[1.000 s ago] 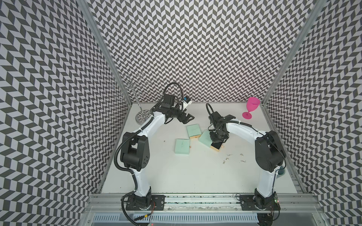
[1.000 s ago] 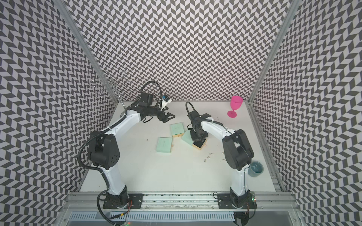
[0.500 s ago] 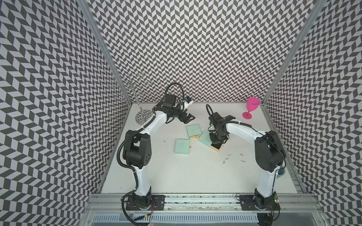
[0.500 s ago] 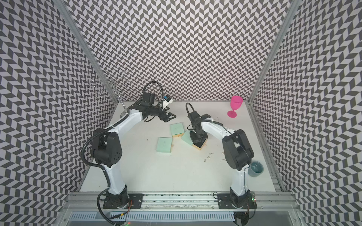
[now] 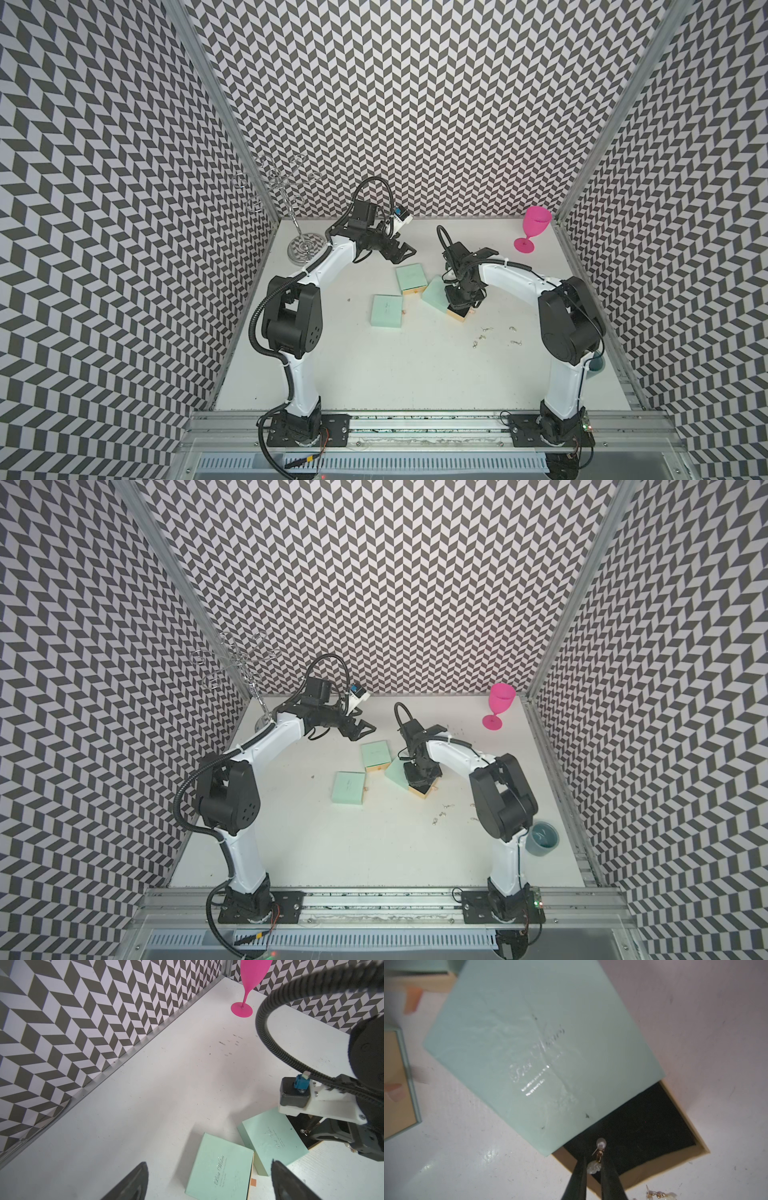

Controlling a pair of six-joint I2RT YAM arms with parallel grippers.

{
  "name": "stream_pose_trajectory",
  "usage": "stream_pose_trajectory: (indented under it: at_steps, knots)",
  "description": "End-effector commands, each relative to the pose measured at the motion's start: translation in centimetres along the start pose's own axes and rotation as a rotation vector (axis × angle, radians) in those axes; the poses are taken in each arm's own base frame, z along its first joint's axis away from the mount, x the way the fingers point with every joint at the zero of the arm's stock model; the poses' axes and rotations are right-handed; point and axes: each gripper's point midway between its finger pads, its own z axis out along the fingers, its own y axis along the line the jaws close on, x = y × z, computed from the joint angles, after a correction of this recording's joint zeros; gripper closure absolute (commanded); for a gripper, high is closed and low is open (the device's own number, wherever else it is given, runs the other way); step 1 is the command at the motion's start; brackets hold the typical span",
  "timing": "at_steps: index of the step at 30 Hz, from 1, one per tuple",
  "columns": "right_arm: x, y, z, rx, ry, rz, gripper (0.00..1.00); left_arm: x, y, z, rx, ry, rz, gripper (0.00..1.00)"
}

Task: Place the earrings into the drawer-style jewelry box
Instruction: Insert the earring into the inner lining.

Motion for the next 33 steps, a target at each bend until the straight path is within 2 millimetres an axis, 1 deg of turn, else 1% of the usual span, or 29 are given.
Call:
stream_pose_trajectory:
  at_steps: [1,4,7,12,16,18,21,24,26,33]
  knots:
    - [-0.6,0.0,0.2,0.002,-0.018,-0.016,0.81,-0.6,-1.0,-0.2,0.032,-0.010,0.027,0.08]
    - [-0.5,-0.1,-0.2,0.007,-0.026,-0.024,0.75,-0.9,-1.3,-0.1,0.040,-0.014,0.036,0.08]
    - [-0.7,-0.3,-0.9,0.019,-0.041,-0.024,0.75,-0.9,-1.7,0.2,0.057,-0.013,0.048,0.08]
    - [-1.1,-0.2,-2.1,0.018,-0.072,-0.024,0.73,-0.5,-3.3,1.2,0.097,0.013,0.080,0.09]
    - [-1.0,-0.8,-2.5,0.041,-0.087,-0.010,0.81,0.2,-4.4,1.7,0.132,0.028,0.080,0.11]
    - [-0.9,-0.9,-2.2,0.038,-0.087,-0.005,0.88,0.5,-5.0,2.0,0.148,0.031,0.083,0.12]
    - [-0.7,-0.9,-1.3,0.021,-0.063,-0.001,0.95,0.9,-6.1,2.5,0.175,0.043,0.096,0.13]
    - [-0.6,-0.7,-0.5,0.004,-0.050,0.010,0.97,1.4,-7.2,3.0,0.198,0.056,0.109,0.15]
    - [-0.6,-0.5,-0.2,-0.013,-0.046,0.010,0.99,1.7,-7.5,3.2,0.203,0.060,0.112,0.15]
    - [-0.4,-0.4,0.7,-0.028,-0.038,0.007,0.99,2.5,-8.7,3.9,0.219,0.077,0.109,0.17]
